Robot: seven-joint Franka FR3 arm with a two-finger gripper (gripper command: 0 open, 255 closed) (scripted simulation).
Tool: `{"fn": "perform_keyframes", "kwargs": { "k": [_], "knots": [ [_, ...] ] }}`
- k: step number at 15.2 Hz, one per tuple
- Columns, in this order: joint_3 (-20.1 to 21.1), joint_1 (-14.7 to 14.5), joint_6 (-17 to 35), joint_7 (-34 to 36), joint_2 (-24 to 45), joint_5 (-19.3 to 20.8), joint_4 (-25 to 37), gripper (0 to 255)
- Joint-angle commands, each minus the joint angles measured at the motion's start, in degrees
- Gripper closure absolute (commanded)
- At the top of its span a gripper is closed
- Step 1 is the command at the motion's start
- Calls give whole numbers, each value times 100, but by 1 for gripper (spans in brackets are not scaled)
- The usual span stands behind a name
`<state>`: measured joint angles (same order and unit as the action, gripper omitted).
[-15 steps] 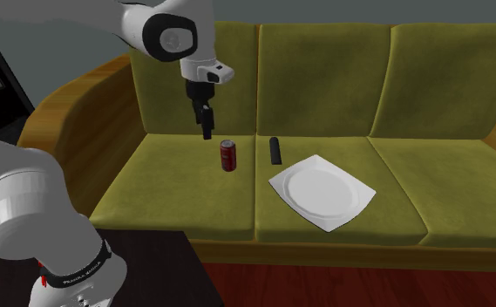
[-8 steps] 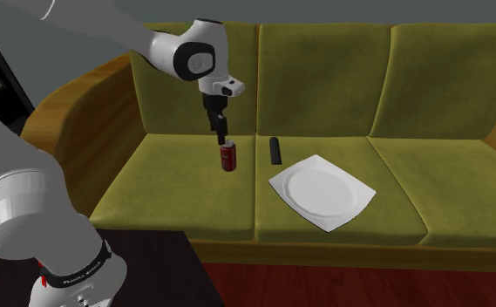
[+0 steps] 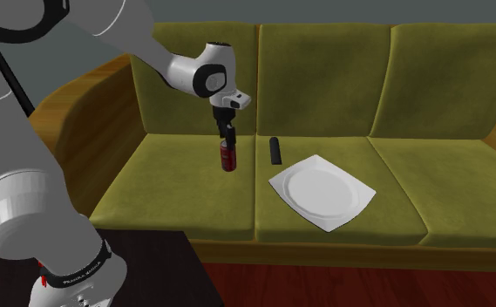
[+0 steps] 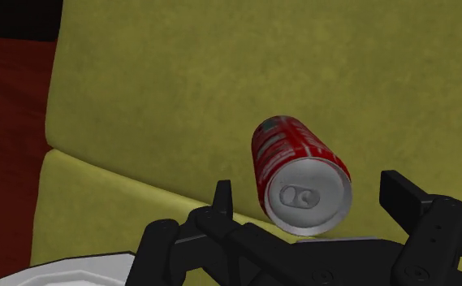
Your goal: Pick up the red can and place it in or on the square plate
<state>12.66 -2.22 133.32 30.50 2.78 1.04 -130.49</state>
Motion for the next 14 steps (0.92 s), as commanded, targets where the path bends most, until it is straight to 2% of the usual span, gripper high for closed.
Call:
{"fn": "perform_keyframes", "kwargs": {
  "k": [1,4,12,13,14],
  "knots": [
    [-10,5,166,16,125,43,-40,0],
    [-17,1,359,50,266,92,-95,0],
    [-17,1,358,50,265,91,-95,0],
    [-17,1,358,50,265,91,-95,255],
    [-17,1,358,50,265,91,-95,255]
  ]
}}
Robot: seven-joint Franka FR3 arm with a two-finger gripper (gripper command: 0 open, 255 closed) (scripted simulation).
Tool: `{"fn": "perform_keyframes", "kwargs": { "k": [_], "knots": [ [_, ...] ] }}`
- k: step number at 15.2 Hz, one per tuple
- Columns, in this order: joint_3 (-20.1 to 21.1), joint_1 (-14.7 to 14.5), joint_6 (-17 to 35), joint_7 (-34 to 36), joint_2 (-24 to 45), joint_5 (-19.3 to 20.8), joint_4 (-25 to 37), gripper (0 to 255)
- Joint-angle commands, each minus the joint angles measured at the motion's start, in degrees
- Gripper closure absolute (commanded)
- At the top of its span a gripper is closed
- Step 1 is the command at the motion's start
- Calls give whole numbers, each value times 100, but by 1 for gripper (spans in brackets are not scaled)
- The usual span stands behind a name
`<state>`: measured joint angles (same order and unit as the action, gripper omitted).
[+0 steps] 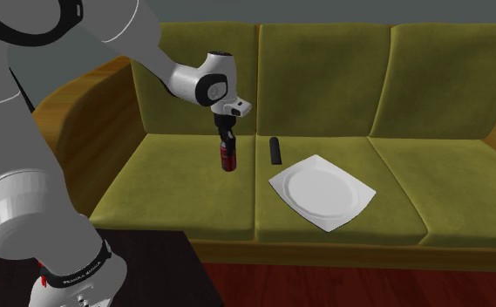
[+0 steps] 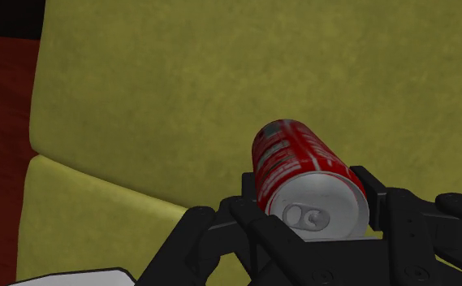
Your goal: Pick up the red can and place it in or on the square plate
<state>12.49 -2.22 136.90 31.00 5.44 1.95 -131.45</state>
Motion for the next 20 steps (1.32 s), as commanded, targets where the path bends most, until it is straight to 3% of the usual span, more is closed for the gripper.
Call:
{"fn": "perform_keyframes", "kwargs": {
  "k": [1,8,20],
  "knots": [
    [0,0,0,0,0,0,0,255],
    [0,0,1,0,0,0,0,255],
    [11,15,-905,-135,-586,-187,335,255]
  ]
}}
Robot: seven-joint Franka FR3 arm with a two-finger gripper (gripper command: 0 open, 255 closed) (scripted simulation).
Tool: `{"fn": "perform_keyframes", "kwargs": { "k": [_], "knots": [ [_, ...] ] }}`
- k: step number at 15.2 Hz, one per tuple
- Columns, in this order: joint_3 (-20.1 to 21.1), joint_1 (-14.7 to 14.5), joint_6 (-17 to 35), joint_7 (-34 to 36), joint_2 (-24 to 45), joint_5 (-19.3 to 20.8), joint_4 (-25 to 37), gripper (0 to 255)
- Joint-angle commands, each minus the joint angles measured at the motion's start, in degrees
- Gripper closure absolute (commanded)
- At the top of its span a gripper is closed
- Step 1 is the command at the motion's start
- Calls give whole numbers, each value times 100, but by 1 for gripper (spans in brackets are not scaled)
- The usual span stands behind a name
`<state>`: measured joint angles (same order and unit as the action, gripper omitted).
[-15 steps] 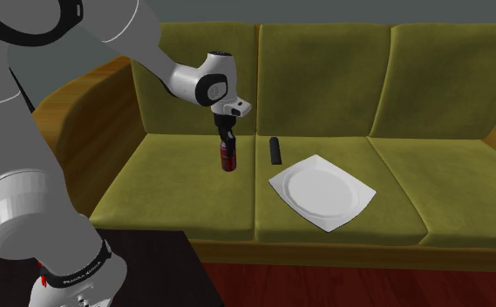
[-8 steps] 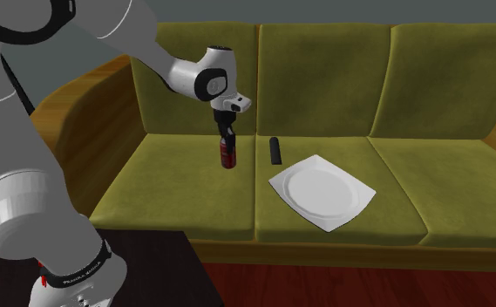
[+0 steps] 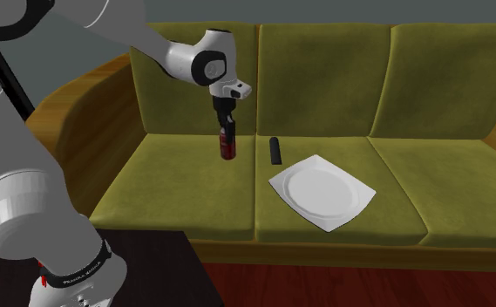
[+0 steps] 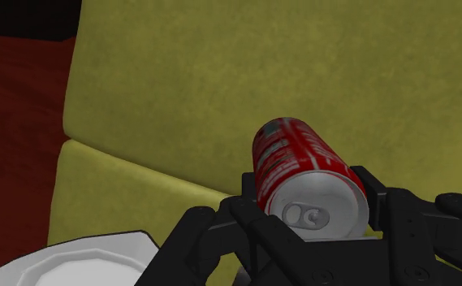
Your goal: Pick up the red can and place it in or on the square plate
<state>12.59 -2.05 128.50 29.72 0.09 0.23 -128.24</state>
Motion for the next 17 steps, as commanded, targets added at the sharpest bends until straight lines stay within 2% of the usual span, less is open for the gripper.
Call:
{"fn": "perform_keyframes", "kwargs": {
  "k": [1,7,17],
  "knots": [
    [1,-1,-141,-15,-93,-26,50,255],
    [-6,2,-547,-55,-292,-78,261,255],
    [-624,626,-900,-1230,503,55,1401,255]
  ]
}}
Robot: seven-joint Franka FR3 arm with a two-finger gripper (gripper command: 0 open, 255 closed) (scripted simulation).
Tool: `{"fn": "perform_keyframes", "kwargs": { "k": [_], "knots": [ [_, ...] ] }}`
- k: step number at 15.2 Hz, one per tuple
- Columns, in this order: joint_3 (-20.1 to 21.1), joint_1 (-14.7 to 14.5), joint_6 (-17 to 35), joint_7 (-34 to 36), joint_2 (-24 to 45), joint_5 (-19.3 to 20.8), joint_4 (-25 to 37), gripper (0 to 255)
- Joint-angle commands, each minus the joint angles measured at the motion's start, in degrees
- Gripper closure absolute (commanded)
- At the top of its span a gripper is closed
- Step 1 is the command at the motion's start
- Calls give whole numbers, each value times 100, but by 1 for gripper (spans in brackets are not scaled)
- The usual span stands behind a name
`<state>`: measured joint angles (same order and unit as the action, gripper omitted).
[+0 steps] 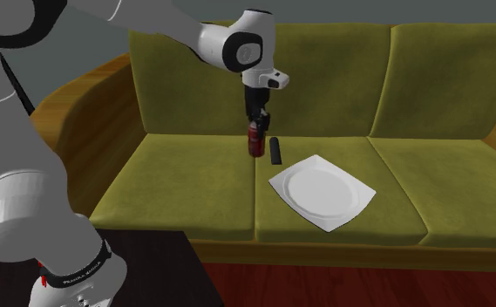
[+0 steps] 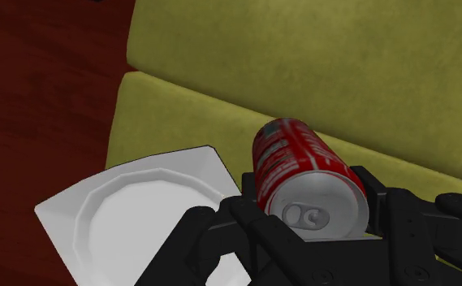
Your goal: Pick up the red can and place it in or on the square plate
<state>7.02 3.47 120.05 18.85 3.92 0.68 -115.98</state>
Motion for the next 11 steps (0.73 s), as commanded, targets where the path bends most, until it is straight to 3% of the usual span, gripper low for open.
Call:
{"fn": "perform_keyframes", "kwargs": {
  "k": [1,11],
  "knots": [
    [-120,133,-102,-253,223,16,326,255],
    [-528,718,-768,-1267,1512,2,2285,255]
  ]
}}
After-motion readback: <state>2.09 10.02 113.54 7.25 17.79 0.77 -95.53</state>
